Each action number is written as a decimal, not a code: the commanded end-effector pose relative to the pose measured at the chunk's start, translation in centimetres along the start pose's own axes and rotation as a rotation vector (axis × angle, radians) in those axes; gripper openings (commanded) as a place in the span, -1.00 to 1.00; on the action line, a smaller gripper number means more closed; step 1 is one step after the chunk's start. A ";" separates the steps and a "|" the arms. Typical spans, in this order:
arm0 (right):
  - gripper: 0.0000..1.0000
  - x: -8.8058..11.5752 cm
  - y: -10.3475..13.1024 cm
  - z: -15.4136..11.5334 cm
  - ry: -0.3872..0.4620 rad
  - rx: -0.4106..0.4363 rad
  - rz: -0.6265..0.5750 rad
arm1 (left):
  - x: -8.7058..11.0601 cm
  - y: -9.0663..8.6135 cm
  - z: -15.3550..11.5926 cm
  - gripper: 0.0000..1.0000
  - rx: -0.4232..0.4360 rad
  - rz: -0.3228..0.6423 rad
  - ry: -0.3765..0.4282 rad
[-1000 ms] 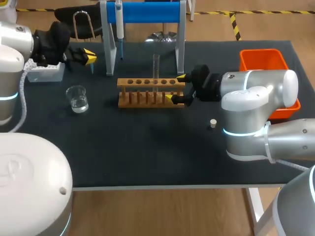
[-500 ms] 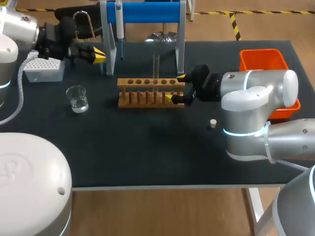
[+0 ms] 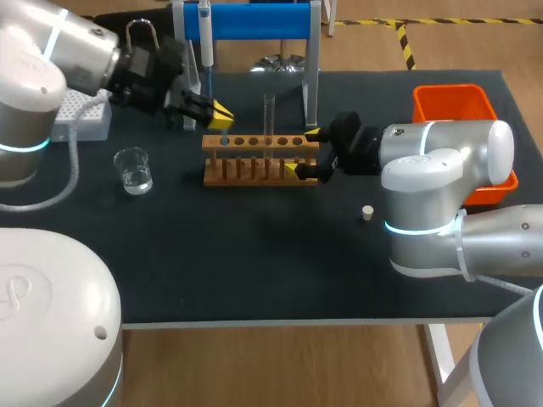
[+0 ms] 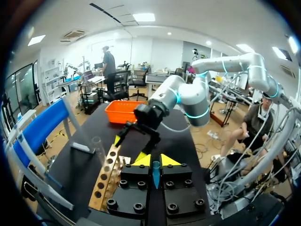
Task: Invert the test tube, pick up the pipette, mount the tip to pipette, aspirate from beaker and dispense into the tube, eject the tip, return the pipette, and cap with the stopper.
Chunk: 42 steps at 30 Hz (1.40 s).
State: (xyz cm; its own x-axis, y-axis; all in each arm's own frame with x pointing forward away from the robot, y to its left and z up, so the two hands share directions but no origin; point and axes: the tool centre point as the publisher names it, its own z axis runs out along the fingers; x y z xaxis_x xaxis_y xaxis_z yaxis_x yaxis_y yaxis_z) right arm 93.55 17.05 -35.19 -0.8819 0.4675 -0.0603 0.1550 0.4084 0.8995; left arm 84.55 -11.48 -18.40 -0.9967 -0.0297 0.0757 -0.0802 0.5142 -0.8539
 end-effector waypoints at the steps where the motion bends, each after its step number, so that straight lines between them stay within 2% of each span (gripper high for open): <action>1: 1.00 0.1 -0.1 0.0 -0.003 -0.002 0.000 | 1.2 -1.1 2.0 -1.00 0.007 0.004 -0.015; 8: 1.00 0.1 -0.1 0.0 -0.003 -0.002 0.000 | 3.5 -2.7 3.6 -1.00 0.014 0.035 -0.003; 13: 1.00 0.1 -0.1 0.0 -0.003 -0.002 0.000 | 4.5 -3.1 3.7 -1.00 0.020 0.038 0.009; 22: 1.00 0.1 -0.1 0.0 -0.003 -0.002 0.000 | 4.5 -3.1 3.7 -1.00 0.020 0.038 0.009; 32: 1.00 1.5 1.8 -6.6 0.117 -0.128 -0.082 | 4.5 -3.1 3.7 -1.00 0.020 0.038 0.009; 38: 1.00 3.0 3.2 -9.2 0.204 -0.217 -0.090 | 4.5 -3.1 3.7 -1.00 0.020 0.038 0.009; 42: 1.00 4.1 4.2 -10.4 0.241 -0.244 -0.095 | 4.5 -3.1 3.7 -1.00 0.020 0.038 0.009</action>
State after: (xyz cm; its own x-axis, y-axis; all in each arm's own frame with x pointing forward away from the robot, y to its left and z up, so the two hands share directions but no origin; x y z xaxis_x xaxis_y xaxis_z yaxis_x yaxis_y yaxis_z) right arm 87.40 16.14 -28.40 -0.9676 0.2412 -0.0741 -0.0132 0.2448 0.9695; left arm 80.28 -16.55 -17.47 -0.9990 -0.0051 0.0450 -0.0417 0.4956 -0.8676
